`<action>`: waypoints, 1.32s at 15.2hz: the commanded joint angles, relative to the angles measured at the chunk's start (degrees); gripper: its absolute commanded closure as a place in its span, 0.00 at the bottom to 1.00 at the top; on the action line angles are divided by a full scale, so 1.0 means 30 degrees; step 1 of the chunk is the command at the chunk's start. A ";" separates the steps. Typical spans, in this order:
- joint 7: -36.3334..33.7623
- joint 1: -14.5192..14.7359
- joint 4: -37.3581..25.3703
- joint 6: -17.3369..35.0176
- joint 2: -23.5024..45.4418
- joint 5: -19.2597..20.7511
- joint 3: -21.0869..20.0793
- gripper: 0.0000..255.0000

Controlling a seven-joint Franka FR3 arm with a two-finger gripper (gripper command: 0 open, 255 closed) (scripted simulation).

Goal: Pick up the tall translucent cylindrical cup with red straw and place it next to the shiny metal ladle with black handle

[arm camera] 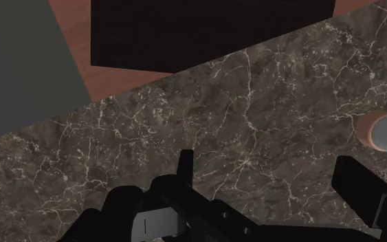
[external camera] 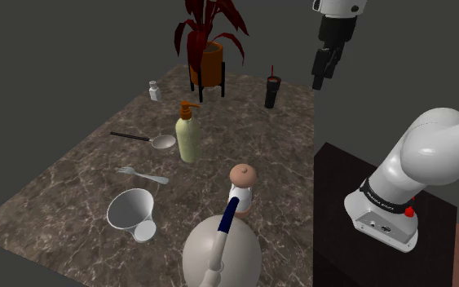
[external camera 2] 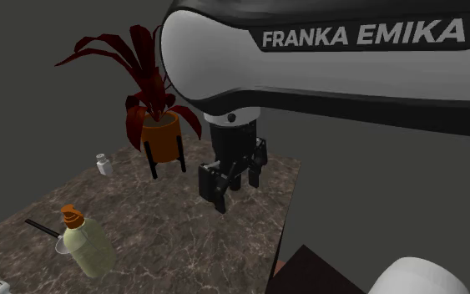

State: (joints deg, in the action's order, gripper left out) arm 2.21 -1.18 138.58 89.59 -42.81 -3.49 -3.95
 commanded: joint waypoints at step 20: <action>0.6483 -0.1670 -0.3792 0.8331 1.0672 0.1096 0.4561 0.00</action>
State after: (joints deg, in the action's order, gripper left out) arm 20.78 -6.14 128.42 113.64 -12.71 0.18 9.31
